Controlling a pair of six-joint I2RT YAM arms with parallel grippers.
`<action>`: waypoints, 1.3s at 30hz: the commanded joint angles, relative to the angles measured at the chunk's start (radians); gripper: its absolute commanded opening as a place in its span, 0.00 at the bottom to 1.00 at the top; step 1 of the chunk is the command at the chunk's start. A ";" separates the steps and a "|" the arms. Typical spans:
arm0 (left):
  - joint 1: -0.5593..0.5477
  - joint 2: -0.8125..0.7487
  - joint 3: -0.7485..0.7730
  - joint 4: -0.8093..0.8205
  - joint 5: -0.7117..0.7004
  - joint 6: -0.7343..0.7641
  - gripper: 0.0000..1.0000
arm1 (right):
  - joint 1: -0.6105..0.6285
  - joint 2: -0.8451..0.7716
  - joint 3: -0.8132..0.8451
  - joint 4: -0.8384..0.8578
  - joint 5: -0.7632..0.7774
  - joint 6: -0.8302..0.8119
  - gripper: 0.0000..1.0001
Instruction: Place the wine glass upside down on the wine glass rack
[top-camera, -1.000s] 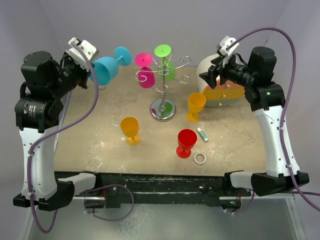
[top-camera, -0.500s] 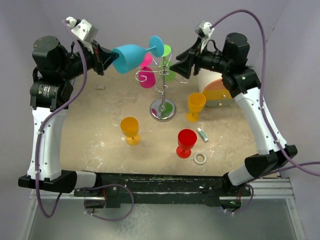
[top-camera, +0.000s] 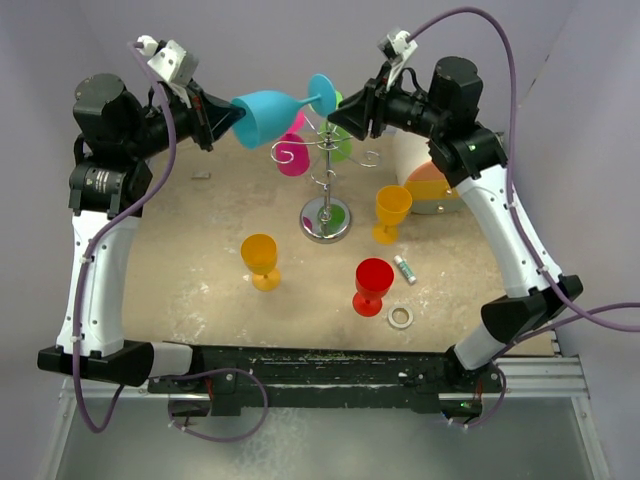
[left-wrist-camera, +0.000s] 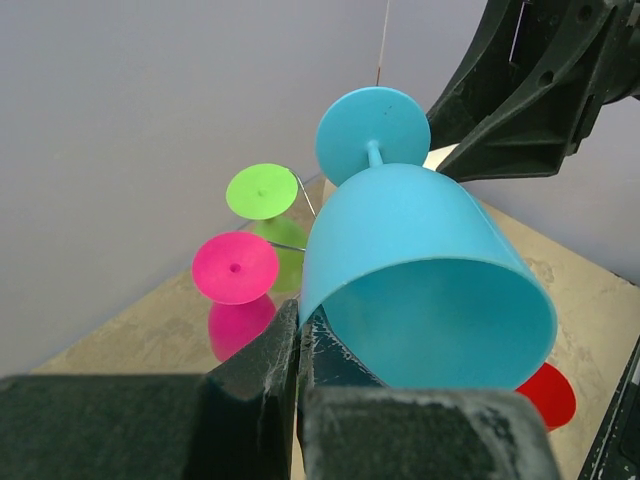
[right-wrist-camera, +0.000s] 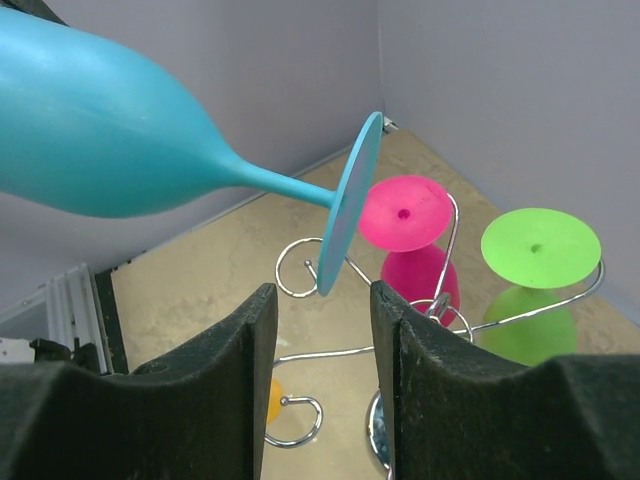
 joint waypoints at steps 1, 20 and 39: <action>0.006 -0.022 -0.018 0.069 0.020 -0.021 0.00 | 0.014 0.009 0.054 0.061 0.011 0.042 0.44; 0.006 -0.049 -0.061 0.074 0.017 0.011 0.00 | 0.041 0.050 0.076 0.048 0.114 0.110 0.32; 0.006 -0.061 -0.081 0.075 0.030 0.008 0.20 | 0.048 0.028 0.075 0.007 0.264 0.034 0.00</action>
